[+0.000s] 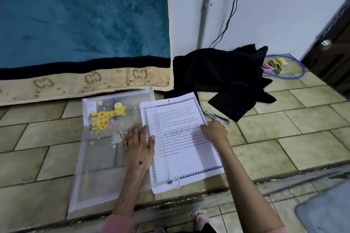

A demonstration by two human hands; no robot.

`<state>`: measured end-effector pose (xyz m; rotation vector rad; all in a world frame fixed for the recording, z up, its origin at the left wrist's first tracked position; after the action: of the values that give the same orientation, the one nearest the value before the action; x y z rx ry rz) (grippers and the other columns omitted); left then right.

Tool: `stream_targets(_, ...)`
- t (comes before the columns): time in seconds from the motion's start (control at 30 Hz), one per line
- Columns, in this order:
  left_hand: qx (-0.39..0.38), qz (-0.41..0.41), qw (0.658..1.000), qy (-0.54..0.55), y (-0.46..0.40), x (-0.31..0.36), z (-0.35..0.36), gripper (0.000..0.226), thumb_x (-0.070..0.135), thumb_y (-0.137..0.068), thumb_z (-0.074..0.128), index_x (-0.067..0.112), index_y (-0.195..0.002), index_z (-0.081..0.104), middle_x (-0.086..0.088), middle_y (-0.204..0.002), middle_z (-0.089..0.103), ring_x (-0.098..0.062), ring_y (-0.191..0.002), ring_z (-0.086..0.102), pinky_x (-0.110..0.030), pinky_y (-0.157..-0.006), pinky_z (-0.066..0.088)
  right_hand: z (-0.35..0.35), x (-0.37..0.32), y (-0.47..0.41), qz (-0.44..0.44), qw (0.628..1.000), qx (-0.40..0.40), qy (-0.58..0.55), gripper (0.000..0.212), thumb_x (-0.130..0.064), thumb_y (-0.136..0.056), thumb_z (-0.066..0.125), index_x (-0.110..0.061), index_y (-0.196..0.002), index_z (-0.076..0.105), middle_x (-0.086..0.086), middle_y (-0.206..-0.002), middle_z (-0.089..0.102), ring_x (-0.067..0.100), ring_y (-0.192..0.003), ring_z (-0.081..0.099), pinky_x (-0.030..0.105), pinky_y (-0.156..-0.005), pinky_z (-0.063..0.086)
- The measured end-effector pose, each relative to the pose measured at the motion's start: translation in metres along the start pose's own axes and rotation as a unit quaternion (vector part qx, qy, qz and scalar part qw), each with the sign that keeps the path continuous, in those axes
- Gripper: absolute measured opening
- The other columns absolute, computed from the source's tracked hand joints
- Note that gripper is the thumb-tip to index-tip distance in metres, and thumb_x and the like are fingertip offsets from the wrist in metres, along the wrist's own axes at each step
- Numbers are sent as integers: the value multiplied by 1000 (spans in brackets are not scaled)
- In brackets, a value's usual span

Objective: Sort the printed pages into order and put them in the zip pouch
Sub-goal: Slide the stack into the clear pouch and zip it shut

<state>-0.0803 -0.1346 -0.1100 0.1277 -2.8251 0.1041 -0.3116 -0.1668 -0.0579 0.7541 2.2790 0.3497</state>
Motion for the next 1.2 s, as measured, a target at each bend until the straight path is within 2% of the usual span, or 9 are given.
stream_targets(0.1, 2, -5, 1000, 13, 1, 2, -3, 80, 56, -82, 3, 14, -142, 36, -12, -151, 32, -30, -142, 24, -46, -115, 15, -5, -5, -5, -23, 999, -47, -9, 33, -40, -86, 58, -13, -70, 49, 12, -104, 60, 32, -113, 54, 33, -85, 41)
stream_targets(0.23, -4, -7, 999, 43, 2, 1, -7, 90, 66, -76, 1, 13, -142, 33, -11, -153, 27, -26, -144, 19, -41, -117, 10, -16, -8, -8, -53, 984, -137, -103, 36, -31, -80, 70, -8, -107, 65, 7, -106, 68, 27, -98, 66, 39, -90, 52)
stream_targets(0.33, -9, -40, 997, 59, -7, 7, -14, 97, 79, -71, 14, 11, -132, 46, -17, -148, 33, -30, -140, 24, -44, -116, 17, -22, -6, -9, -34, 956, -246, -158, 38, -26, -79, 73, -7, -109, 63, 11, -100, 73, 28, -85, 72, 39, -75, 59)
stream_targets(0.4, -4, -87, 996, 36, -14, 22, -19, 95, 81, -73, 30, 5, -126, 48, -21, -145, 33, -35, -137, 25, -47, -114, 20, -21, -2, -10, -38, 953, -276, -120, 39, -25, -79, 73, -9, -113, 62, 10, -104, 72, 28, -89, 71, 44, -81, 58)
stream_targets(0.6, 16, -160, 987, 27, -23, 56, -23, 74, 59, -74, 62, -2, -115, 50, -21, -119, 49, -40, -111, 45, -45, -89, 42, -25, 7, -9, -95, 956, -259, -102, 39, -23, -83, 69, -12, -118, 58, 9, -115, 68, 29, -98, 68, 50, -91, 52)
stream_targets(0.77, 19, -148, 985, 92, -26, 55, -25, 31, 34, -82, 56, 8, -93, 70, -18, -101, 64, -40, -100, 56, -41, -84, 47, -58, 28, -8, -127, 942, -253, -182, 20, -6, -89, 60, -10, -109, 60, 6, -97, 72, 20, -76, 72, 32, -67, 59)
stream_targets(0.93, 9, -186, 955, 232, -27, 62, -40, 23, 15, -87, 50, 6, -92, 71, -21, -103, 69, -35, -100, 63, -32, -82, 46, -102, 56, -19, -155, 935, -210, -240, 24, -3, -88, 59, -7, -112, 62, 11, -105, 72, 28, -89, 71, 44, -79, 57)
stream_targets(1.1, 27, -169, 941, 291, -24, 74, -24, 25, 29, -87, 62, 6, -94, 69, -16, -101, 72, -29, -98, 66, -33, -84, 49, -113, 65, -25, -140, 943, -204, -221, 21, -5, -88, 60, -8, -109, 63, 6, -97, 74, 26, -86, 72, 40, -75, 58)
stream_targets(1.2, 25, -158, 960, 229, -34, 92, -16, 42, 45, -86, 58, 5, -101, 62, -18, -108, 66, -34, -104, 60, -39, -85, 50, -108, 67, -23, -133, 946, -218, -201, 17, -7, -88, 61, -10, -104, 63, 3, -92, 75, 21, -79, 73, 36, -69, 59)
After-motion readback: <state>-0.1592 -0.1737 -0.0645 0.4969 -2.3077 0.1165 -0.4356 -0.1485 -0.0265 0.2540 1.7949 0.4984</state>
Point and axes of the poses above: each hand's wrist, its own y-axis away from the middle knuckle, its own z-axis out of the palm, x = y × z, the point moved 1 cm from there along -y, towards the middle knuckle
